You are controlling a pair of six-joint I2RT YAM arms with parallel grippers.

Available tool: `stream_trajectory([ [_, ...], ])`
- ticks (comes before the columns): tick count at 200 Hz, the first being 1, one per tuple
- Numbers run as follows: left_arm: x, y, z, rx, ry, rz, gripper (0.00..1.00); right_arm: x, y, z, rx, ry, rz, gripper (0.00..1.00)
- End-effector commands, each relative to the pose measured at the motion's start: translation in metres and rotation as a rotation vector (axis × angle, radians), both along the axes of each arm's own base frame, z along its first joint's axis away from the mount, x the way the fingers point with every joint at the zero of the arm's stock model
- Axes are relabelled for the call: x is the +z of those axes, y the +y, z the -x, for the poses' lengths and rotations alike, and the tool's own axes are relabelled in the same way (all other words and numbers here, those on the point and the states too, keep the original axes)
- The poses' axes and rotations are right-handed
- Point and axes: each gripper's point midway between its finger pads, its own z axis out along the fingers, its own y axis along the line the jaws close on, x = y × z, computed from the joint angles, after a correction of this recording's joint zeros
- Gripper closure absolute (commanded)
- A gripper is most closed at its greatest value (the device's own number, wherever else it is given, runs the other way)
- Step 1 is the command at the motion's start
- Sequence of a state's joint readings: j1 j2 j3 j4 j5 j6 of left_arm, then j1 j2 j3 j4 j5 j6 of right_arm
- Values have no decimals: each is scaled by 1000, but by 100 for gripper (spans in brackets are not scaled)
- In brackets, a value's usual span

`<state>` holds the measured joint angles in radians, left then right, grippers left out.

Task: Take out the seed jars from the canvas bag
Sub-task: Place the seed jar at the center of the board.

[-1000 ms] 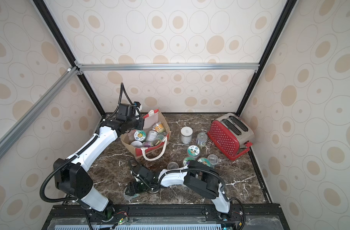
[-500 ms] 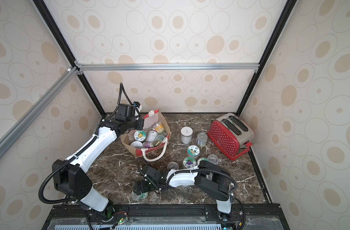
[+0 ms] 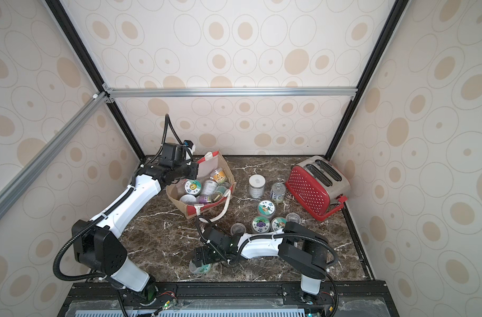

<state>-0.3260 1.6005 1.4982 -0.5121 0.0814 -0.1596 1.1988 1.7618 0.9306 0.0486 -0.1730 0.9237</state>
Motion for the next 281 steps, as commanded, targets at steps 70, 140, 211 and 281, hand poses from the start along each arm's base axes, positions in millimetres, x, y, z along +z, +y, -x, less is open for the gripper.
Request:
stream_trajectory([
  [70,23,1,10,-11,-12,24,100,-10,-31,-4,-34,-24,41,0],
  [140,25,0,11,-13,-12,34,100,-5,-45,-4,-52,-53,35,0],
  [211,23,-2,11,-14,-6,33,100,-4,-43,4,44,-135,-97,10],
  [281,21,-2,11,-11,-1,32,100,23,-54,16,140,-225,-143,7],
])
